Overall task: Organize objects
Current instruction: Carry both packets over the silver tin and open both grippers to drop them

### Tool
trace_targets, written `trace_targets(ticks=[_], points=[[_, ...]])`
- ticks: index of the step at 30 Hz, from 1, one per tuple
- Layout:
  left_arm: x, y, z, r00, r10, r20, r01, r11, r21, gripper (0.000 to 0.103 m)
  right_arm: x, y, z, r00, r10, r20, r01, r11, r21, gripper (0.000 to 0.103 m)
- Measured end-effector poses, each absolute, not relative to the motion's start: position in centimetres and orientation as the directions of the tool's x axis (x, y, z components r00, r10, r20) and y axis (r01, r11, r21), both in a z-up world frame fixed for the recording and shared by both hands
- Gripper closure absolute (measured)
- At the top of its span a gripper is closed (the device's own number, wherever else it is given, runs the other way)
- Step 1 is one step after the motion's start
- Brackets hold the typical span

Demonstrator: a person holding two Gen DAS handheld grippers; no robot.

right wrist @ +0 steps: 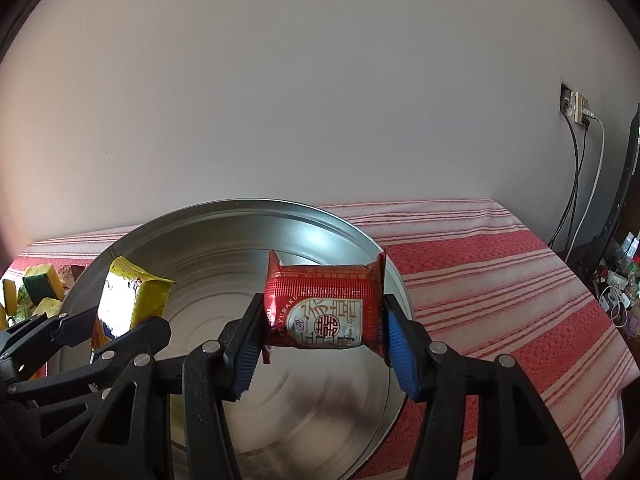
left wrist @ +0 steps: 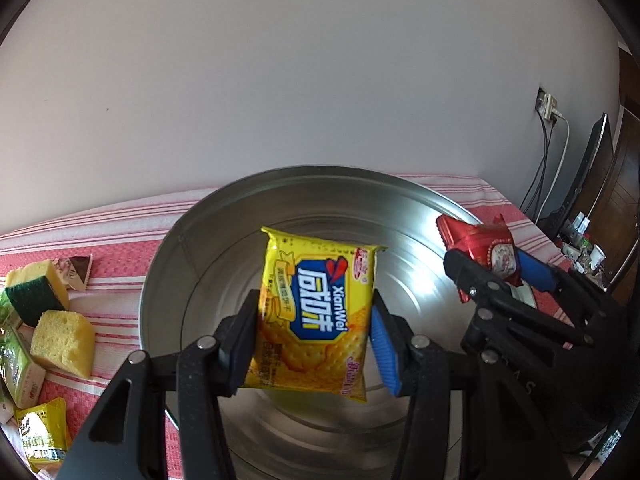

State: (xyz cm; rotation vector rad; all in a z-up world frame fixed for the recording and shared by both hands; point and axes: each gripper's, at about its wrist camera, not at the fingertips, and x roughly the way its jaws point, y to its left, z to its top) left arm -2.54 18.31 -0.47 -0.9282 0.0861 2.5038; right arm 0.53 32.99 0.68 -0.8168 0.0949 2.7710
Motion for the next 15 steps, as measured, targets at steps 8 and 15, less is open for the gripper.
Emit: trace_targets(ticks=[8, 15], points=[[-1.0, 16.7, 1.1, -0.757, 0.339, -0.559, -0.377, -0.925, -0.051, 0.003, 1.5, 33.1, 1.5, -0.835, 0.245, -0.493, -0.299, -0.954, 0.033, 0.025], [-0.2, 15.4, 1.7, -0.805, 0.31, -0.506, -0.346, -0.938, -0.025, 0.001, 2.1, 33.7, 1.7, -0.859, 0.243, -0.45, -0.323, -0.94, 0.109, 0.016]])
